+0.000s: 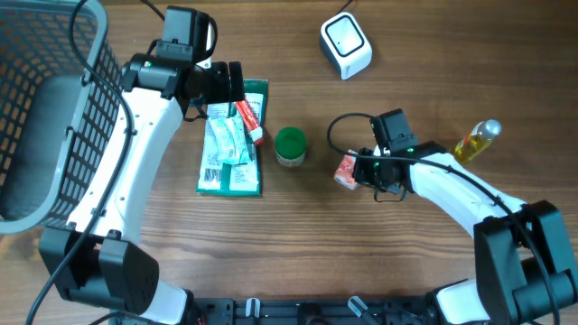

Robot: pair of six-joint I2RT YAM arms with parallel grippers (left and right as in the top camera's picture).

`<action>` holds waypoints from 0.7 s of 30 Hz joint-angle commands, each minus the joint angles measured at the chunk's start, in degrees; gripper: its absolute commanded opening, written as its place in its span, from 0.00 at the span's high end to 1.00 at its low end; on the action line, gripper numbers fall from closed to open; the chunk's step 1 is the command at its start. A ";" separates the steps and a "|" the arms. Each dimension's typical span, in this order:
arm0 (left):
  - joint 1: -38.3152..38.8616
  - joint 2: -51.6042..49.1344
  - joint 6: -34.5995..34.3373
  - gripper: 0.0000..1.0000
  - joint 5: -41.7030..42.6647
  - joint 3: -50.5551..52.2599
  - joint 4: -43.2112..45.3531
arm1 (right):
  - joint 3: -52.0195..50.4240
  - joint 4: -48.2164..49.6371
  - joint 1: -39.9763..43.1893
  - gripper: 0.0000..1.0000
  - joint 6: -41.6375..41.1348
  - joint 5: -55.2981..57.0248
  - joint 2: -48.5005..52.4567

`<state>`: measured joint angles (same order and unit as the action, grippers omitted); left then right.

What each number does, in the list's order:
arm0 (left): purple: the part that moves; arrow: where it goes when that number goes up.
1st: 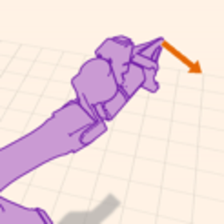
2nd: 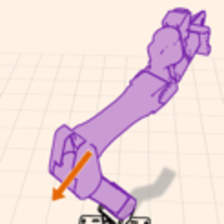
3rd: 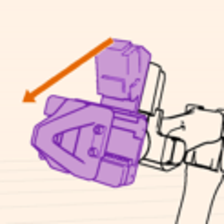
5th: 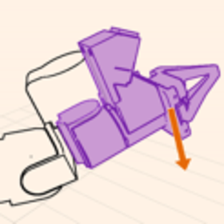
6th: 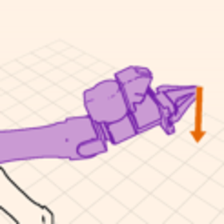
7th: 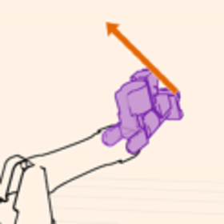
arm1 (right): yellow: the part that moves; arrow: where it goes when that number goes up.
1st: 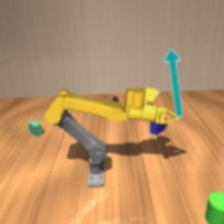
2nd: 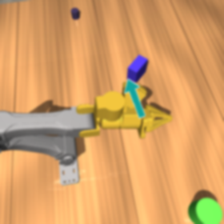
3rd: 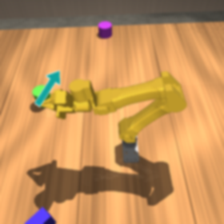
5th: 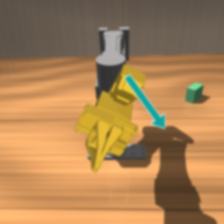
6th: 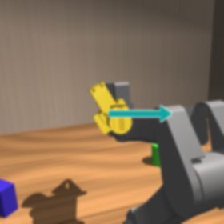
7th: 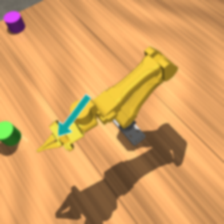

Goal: Scan the item barcode

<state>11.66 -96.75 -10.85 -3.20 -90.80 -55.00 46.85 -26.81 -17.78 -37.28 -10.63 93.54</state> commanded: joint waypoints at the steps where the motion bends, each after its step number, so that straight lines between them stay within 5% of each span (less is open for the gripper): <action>1: -0.22 -0.55 -0.55 0.00 -0.72 -0.17 0.13 | 0.59 -0.35 0.68 0.77 -0.11 -3.23 -0.17; 6: -0.22 -0.55 -0.52 0.00 -0.72 -0.17 0.13 | 0.83 -0.90 0.68 0.62 -0.26 -2.97 -2.93; 7: -0.22 -0.55 -0.52 0.00 -0.72 -0.17 0.11 | 0.83 -0.87 0.68 0.34 -0.26 -2.91 -2.97; 9: -0.22 -0.55 -0.52 0.00 -0.72 -0.17 0.11 | 0.81 -0.94 0.68 0.21 -0.35 -1.73 -2.97; 15: -0.22 -0.55 -0.52 0.00 -0.72 -0.17 0.11 | -0.48 -0.81 0.68 0.23 -4.87 -1.66 -2.95; 21: -0.22 -0.55 -0.52 0.00 -0.72 -0.17 0.11 | 1.55 -0.15 0.68 0.34 0.48 -6.21 -5.14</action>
<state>11.66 -96.75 -10.85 -3.20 -90.80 -55.02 46.85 -26.89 -17.30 -39.59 -14.09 91.44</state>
